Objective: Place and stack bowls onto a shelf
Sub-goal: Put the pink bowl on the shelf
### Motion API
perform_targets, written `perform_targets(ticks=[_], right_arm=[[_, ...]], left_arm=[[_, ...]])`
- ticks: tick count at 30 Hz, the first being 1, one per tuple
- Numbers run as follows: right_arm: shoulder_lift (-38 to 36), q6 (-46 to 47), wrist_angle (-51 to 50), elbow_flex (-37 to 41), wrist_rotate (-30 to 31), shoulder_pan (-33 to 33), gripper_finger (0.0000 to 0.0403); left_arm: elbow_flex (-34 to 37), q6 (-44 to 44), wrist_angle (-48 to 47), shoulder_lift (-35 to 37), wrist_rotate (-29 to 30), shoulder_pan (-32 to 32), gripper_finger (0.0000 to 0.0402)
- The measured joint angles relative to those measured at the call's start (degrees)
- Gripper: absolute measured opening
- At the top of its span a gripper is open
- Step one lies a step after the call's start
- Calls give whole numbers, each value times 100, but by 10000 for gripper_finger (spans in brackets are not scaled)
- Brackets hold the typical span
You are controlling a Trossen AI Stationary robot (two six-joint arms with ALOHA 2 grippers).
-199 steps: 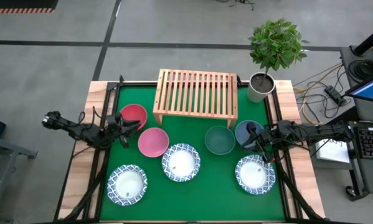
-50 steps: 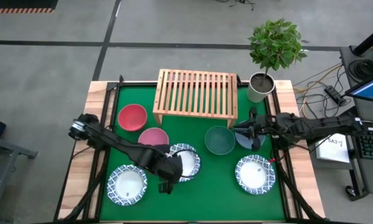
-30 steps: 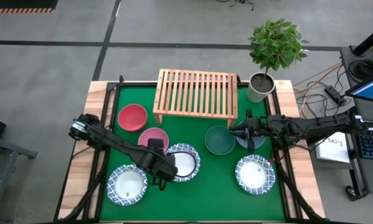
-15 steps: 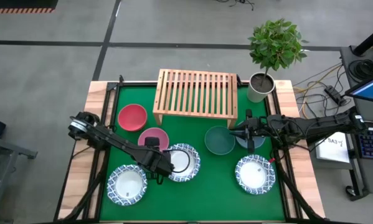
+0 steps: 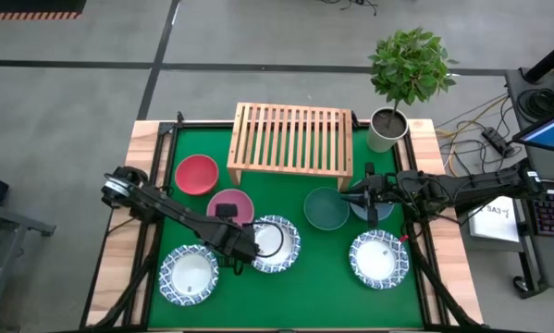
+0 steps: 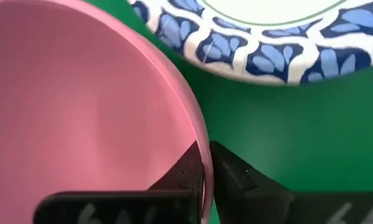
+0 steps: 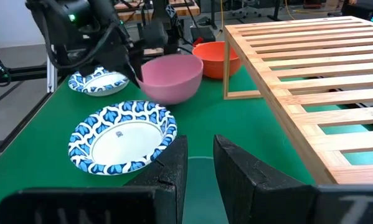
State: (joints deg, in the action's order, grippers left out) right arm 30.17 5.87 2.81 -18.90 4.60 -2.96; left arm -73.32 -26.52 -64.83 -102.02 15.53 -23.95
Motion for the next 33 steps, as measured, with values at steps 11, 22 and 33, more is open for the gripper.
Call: perform_targets(ticks=[11, 22, 33], right_arm=[[0, -11, 0, -2, 0, 0, 68], [0, -141, -1, -8, 7, -1, 68], [0, -205, 0, -11, 7, -2, 68]], left_arm=[[-2208, 712, -1161, 0, -433, -116, 0], [-3970, 3161, -1224, 4, 511, 670, 0], [-3852, 4197, -1043, -8, 521, 3027, 0]])
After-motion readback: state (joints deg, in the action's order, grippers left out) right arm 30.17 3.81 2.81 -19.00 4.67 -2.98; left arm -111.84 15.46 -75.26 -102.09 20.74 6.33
